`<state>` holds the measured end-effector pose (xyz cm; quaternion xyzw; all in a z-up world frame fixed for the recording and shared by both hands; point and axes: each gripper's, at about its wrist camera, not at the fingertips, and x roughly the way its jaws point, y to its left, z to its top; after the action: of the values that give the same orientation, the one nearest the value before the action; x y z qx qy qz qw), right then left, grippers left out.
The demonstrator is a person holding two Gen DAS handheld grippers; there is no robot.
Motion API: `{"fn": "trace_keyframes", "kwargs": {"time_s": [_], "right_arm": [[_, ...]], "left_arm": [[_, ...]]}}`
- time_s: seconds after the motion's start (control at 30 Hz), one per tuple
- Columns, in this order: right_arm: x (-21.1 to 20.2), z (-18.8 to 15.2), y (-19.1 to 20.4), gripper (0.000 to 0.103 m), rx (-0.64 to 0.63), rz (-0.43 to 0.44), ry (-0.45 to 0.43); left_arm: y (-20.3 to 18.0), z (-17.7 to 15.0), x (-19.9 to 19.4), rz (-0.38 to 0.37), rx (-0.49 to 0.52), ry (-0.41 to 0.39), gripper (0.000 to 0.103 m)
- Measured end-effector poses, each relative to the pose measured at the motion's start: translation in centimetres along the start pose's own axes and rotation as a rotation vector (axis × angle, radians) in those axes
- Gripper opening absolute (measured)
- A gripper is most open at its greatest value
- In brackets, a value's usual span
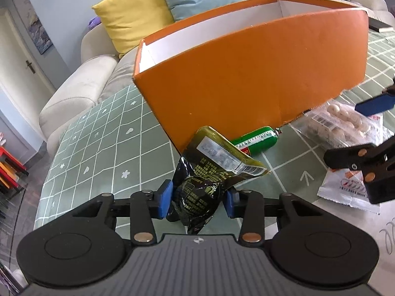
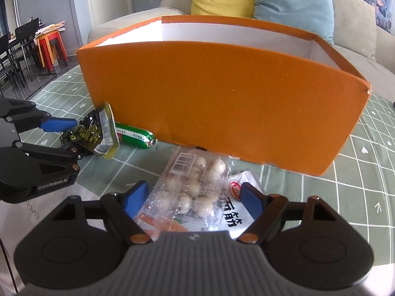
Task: Organize snacks
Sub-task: 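Lift both packs and carry them over the orange box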
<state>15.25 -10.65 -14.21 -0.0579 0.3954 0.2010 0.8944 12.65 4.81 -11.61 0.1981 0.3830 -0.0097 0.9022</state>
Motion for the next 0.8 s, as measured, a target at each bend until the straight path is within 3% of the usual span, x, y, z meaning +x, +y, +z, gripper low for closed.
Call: {"fn": "trace_keyframes", "kwargs": {"time_s": [0.23, 0.43, 0.53, 0.8], "right_arm": [[-0.1, 0.0, 0.1, 0.085, 0.005, 0.009, 0.018], [-0.2, -0.1, 0.3, 0.084, -0.012, 0.003, 0.018], [-0.5, -0.1, 0.5, 0.070, -0.028, 0.006, 0.003], [-1.3, -0.1, 0.7, 0.057, -0.052, -0.007, -0.009]], "left_arm": [[2.7, 0.8, -0.7, -0.100, -0.195, 0.024, 0.044], [2.9, 0.8, -1.5, -0.143, -0.230, 0.023, 0.043], [2.4, 0.7, -1.9, -0.139, -0.215, 0.023, 0.043], [1.8, 0.4, -2.8, -0.138, -0.216, 0.020, 0.042]]}}
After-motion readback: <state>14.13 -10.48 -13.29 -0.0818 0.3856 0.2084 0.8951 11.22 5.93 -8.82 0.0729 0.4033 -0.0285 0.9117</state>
